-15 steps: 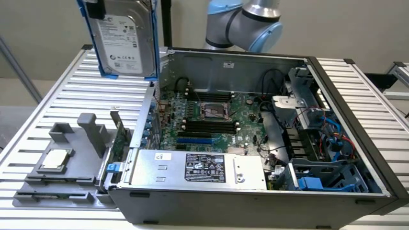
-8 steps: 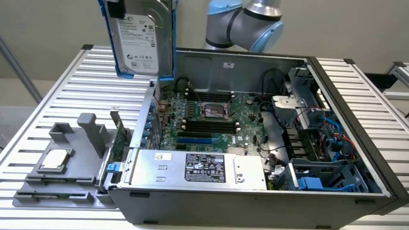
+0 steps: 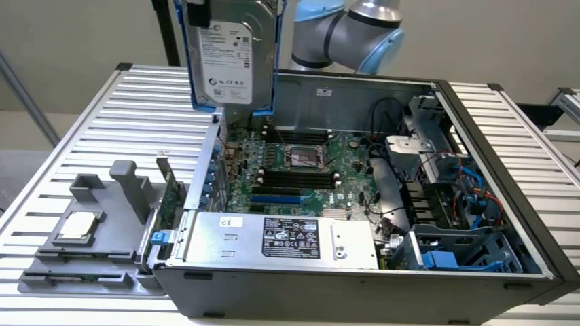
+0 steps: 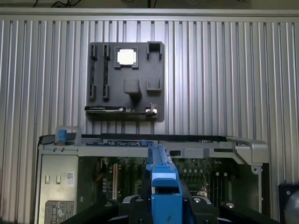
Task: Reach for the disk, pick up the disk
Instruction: 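Pick up the disk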
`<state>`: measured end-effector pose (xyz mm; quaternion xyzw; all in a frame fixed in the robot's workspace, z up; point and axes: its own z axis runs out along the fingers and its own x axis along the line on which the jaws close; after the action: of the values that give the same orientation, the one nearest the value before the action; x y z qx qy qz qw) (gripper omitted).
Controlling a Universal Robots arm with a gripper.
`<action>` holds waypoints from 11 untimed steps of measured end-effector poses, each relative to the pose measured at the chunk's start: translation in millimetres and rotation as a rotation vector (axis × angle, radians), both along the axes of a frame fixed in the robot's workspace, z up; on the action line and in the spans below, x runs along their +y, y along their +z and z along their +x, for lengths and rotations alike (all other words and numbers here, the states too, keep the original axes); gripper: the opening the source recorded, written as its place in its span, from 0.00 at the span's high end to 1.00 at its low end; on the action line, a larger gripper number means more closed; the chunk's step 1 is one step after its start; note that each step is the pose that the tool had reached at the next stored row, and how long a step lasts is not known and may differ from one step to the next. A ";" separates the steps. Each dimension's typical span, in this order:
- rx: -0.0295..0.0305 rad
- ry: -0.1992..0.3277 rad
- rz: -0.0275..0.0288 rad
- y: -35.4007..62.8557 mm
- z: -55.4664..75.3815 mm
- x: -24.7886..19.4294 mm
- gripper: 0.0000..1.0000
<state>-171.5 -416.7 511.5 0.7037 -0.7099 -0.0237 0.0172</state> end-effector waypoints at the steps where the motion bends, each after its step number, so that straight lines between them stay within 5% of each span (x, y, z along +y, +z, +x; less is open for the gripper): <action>1: 0.0001 0.000 0.0000 0.0 4.5 -0.5 0.67; 11: 0.0001 0.000 0.0000 -0.1 50.0 -5.8 0.67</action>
<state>-121.5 -422.5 511.4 0.7038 -0.7098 -0.0237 0.0173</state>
